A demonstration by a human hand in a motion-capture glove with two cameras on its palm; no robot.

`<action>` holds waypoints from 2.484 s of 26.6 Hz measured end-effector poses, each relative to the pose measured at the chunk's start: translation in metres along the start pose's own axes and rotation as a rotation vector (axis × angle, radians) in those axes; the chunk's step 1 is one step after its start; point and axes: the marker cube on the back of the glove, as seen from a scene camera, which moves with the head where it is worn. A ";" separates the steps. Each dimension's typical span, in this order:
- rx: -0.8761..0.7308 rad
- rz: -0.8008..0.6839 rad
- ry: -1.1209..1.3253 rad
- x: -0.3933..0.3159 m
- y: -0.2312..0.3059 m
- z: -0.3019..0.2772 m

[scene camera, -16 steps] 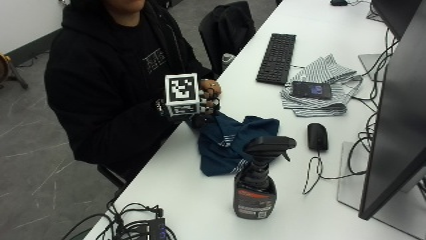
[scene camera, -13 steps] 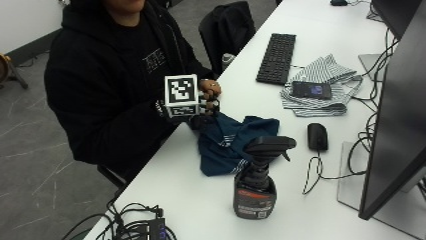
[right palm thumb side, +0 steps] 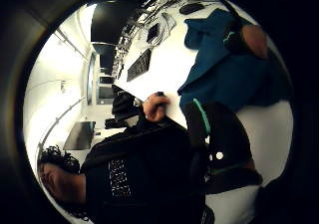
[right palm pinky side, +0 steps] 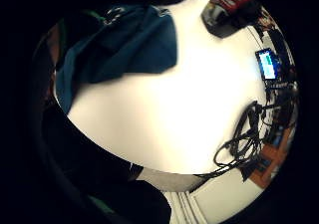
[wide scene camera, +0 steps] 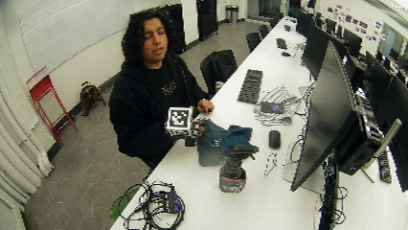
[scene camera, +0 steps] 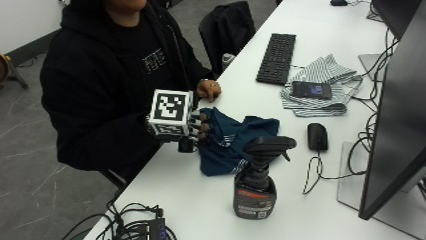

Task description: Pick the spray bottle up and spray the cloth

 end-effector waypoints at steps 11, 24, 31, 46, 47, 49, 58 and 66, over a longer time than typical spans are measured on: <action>0.073 0.204 0.139 0.091 -0.005 -0.099; 0.255 0.277 0.073 0.157 -0.073 -0.181; 0.326 0.189 -0.183 0.159 -0.112 -0.183; 0.424 0.077 -0.819 0.153 -0.154 -0.148; 0.444 0.086 -0.834 0.152 -0.156 -0.146; 0.482 0.109 -0.841 0.150 -0.159 -0.144; 0.647 0.158 -0.705 0.145 -0.165 -0.140; 0.701 0.139 -0.683 0.145 -0.166 -0.140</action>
